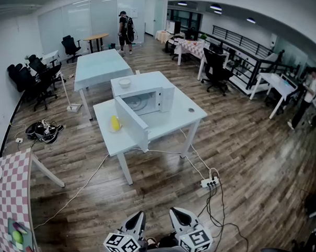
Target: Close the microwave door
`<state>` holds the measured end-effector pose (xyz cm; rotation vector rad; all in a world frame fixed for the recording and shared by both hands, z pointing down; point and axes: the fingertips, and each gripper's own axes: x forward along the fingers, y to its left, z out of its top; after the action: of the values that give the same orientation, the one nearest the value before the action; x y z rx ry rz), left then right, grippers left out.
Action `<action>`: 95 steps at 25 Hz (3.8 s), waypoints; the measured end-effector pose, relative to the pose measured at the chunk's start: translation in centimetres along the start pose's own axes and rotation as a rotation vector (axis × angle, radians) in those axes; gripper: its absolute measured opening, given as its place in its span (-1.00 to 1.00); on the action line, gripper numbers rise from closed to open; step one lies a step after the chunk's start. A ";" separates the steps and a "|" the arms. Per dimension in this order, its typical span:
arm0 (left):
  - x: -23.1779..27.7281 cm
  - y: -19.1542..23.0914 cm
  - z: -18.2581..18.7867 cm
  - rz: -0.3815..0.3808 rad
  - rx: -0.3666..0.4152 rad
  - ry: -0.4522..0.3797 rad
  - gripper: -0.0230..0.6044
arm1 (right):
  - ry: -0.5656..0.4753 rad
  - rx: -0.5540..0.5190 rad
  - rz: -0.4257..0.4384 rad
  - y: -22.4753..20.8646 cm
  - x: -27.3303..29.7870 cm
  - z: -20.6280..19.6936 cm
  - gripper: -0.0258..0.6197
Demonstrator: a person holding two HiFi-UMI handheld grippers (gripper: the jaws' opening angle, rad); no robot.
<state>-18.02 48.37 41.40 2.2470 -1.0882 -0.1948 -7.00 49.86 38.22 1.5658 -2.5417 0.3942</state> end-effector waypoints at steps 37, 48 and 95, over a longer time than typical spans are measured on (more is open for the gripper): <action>10.4 -4.5 3.7 0.038 0.183 -0.050 -0.87 | -0.017 -0.033 0.036 -7.6 4.0 4.8 -0.86; 14.5 -5.9 4.2 0.054 0.219 -0.068 -0.87 | -0.012 -0.030 0.059 -11.4 5.3 5.0 -0.86; 28.3 9.5 13.7 0.096 0.095 0.009 -0.87 | 0.114 0.015 0.188 -16.6 27.9 9.2 -0.86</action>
<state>-11.17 16.26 39.95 2.2699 -1.2208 -0.0954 -4.64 16.25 38.75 1.2733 -2.6102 0.5088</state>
